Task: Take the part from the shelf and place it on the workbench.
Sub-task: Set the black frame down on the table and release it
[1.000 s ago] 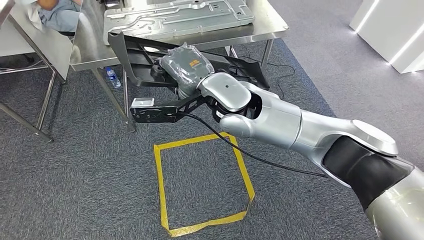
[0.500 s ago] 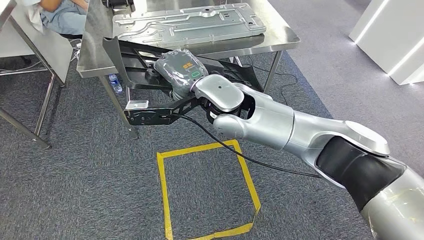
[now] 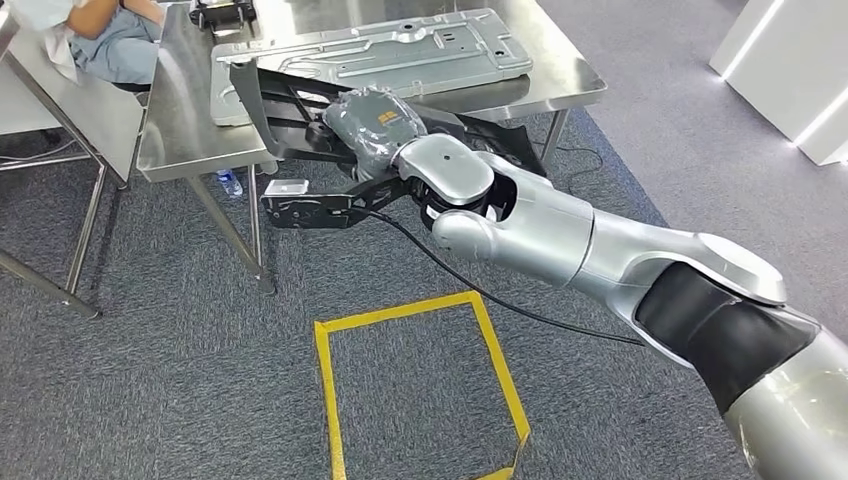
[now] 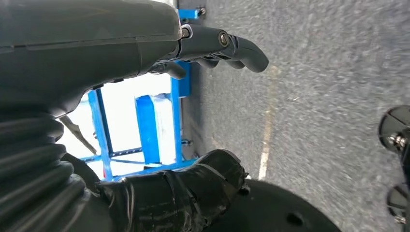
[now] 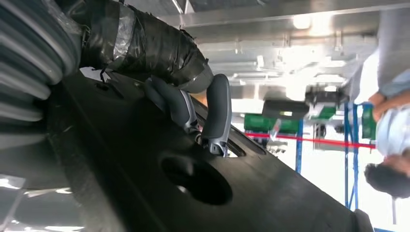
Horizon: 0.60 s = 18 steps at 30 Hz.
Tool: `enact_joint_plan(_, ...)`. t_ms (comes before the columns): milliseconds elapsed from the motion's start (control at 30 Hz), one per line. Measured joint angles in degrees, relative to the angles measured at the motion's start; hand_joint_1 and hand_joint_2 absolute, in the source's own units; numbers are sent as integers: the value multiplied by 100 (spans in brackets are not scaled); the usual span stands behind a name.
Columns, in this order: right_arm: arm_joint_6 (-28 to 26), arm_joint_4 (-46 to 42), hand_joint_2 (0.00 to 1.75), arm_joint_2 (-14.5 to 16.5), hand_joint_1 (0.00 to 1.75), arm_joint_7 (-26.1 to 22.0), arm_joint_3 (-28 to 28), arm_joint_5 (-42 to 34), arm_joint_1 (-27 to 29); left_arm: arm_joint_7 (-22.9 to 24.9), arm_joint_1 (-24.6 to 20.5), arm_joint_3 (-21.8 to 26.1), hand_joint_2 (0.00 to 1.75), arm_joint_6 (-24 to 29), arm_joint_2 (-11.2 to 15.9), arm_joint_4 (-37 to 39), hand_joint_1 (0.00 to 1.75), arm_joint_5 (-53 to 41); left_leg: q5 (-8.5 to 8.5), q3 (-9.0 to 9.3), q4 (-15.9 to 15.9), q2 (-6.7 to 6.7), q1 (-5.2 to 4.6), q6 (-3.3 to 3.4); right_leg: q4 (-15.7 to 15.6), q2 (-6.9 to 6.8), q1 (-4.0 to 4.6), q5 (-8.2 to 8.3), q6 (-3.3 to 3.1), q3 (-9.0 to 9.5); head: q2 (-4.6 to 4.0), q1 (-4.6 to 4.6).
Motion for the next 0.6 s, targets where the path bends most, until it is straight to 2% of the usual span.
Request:
enact_joint_plan(33, 13, 12, 175, 0, 175, 2, 0, -16, 2, -13, 2, 4, 175, -4, 1, 0, 0, 5, 78, -81, -38, 4, 14, -20, 6, 3, -8, -60, 12, 69, 0, 0)
enact_joint_plan(67, 16, 26, 175, 0, 175, 5, 0, -27, -2, -21, 8, 8, 175, -8, 3, 0, 0, 10, 286, -70, -269, 7, 24, -33, 12, 5, -19, -125, 30, 150, 0, -1)
enact_joint_plan(100, 16, 39, 175, 0, 175, 8, 0, -35, -15, -24, 16, 12, 175, -13, 5, 0, 0, 17, 595, 0, -624, 10, 32, -41, 17, 6, -31, -194, 54, 231, 0, -1)
enact_joint_plan(133, 16, 54, 175, 1, 175, 11, 0, -41, -35, -25, 32, 15, 175, -19, 8, 1, 0, 25, 834, 69, -944, 13, 25, -43, 21, 10, -39, -254, 81, 306, 0, -5)
enact_joint_plan(167, 17, 66, 175, 1, 175, 12, 1, -50, -60, -25, 38, 19, 175, -24, 11, 1, 0, 33, 978, 141, -1211, 18, 3, -26, 20, 16, -44, -305, 115, 353, 0, -15)
enact_joint_plan(200, 19, 76, 175, 2, 175, 12, 1, -58, -83, -30, 37, 23, 175, -28, 15, 2, 0, 41, 1050, 182, -1346, 20, -22, 11, 11, 22, -44, -344, 155, 383, 0, -21)
enact_joint_plan(300, 19, 87, 175, 4, 175, 12, 0, -85, -130, -57, 19, 31, 175, -33, 25, 2, 0, 47, 996, 288, -1418, 22, -50, 164, 22, 25, -34, -416, 251, 451, 0, -23)
enact_joint_plan(333, 17, 89, 175, 4, 175, 12, 0, -90, -146, -65, 20, 31, 175, -33, 26, 2, 0, 46, 967, 343, -1439, 22, -43, 204, 122, 21, -35, -438, 268, 426, 0, -19)
enact_joint_plan(367, 15, 93, 175, 4, 175, 12, 0, -93, -165, -71, 19, 31, 175, -33, 26, 2, 0, 46, 950, 404, -1451, 20, -38, 242, 322, 17, -41, -484, 281, 322, 0, -14)
enact_joint_plan(400, 14, 97, 175, 4, 175, 12, 0, -93, -176, -73, 16, 31, 175, -33, 27, 2, 0, 45, 920, 457, -1464, 20, -33, 272, 636, 12, -41, -553, 294, 133, 0, -12)
enact_joint_plan(467, 12, 107, 175, 3, 175, 12, 0, -103, -174, -74, 5, 32, 175, -33, 29, 2, 0, 38, 834, 543, -1464, 17, -37, 309, 1334, 8, -30, -766, 310, -361, 0, -8)
enact_joint_plan(500, 11, 113, 175, 3, 175, 12, 0, -111, -158, -74, 2, 33, 175, -33, 31, 2, 0, 34, 780, 601, -1462, 8, -39, 313, 1528, 6, -28, -852, 318, -567, 0, -8)
enact_joint_plan(533, 11, 120, 175, 2, 175, 12, 0, -119, -144, -73, 1, 33, 175, -33, 32, 2, 0, 32, 721, 672, -1461, -3, -40, 314, 1550, 5, -27, -858, 317, -697, 0, -7)
enact_joint_plan(567, 10, 130, 175, 2, 175, 12, 0, -122, -136, -71, 6, 33, 175, -33, 32, 2, 0, 32, 657, 754, -1460, -16, -41, 312, 1393, 3, -27, -748, 305, -746, 0, -7)
enact_joint_plan(600, 10, 140, 175, -2, 175, 12, 0, -124, -134, -67, 15, 33, 175, -33, 31, 2, 0, 33, 591, 840, -1460, -26, -41, 302, 1089, 0, -23, -495, 286, -726, 0, -6)
